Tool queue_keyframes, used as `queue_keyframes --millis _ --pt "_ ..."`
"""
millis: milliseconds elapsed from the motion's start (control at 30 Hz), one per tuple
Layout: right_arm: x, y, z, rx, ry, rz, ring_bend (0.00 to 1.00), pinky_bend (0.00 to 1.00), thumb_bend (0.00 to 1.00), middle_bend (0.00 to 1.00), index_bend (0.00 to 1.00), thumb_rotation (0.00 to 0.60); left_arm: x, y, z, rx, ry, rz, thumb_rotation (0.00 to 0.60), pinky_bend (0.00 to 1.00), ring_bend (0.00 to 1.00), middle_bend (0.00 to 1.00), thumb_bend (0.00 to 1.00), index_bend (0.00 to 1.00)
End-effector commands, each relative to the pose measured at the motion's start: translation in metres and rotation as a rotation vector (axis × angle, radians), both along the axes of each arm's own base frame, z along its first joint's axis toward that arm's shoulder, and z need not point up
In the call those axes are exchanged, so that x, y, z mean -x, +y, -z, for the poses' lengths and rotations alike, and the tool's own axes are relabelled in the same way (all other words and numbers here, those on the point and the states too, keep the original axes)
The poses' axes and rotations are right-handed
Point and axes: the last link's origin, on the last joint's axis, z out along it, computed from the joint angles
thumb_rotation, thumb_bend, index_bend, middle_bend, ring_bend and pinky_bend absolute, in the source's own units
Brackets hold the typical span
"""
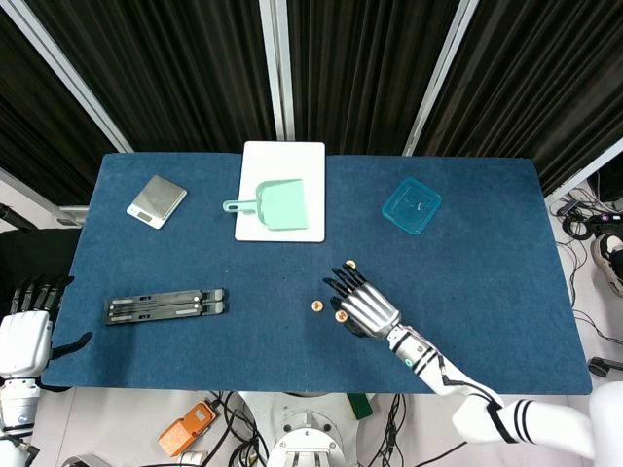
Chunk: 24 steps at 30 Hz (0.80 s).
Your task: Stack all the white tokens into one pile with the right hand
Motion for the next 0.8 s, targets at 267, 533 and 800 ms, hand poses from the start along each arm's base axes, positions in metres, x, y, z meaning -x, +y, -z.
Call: queue_keyframes --millis 267,533,800 --pt "-0.021 -0.020 0.024 -0.002 0.039 0.006 0.08 0.08 0.52 0.18 0.54 0.600 0.002 -0.001 -0.003 -0.001 0.007 -0.012 0.600 0.00 0.07 0.14 0.08 0.17" --pt "-0.025 -0.024 0.031 0.000 0.042 0.012 0.08 0.08 0.52 0.18 0.53 0.600 0.003 0.001 -0.002 0.002 0.007 -0.014 0.600 0.00 0.07 0.14 0.09 0.17" --pt "-0.030 -0.025 0.037 -0.006 0.042 0.007 0.08 0.08 0.52 0.18 0.52 0.600 0.004 0.002 -0.002 0.003 0.006 -0.016 0.600 0.00 0.07 0.14 0.08 0.17"
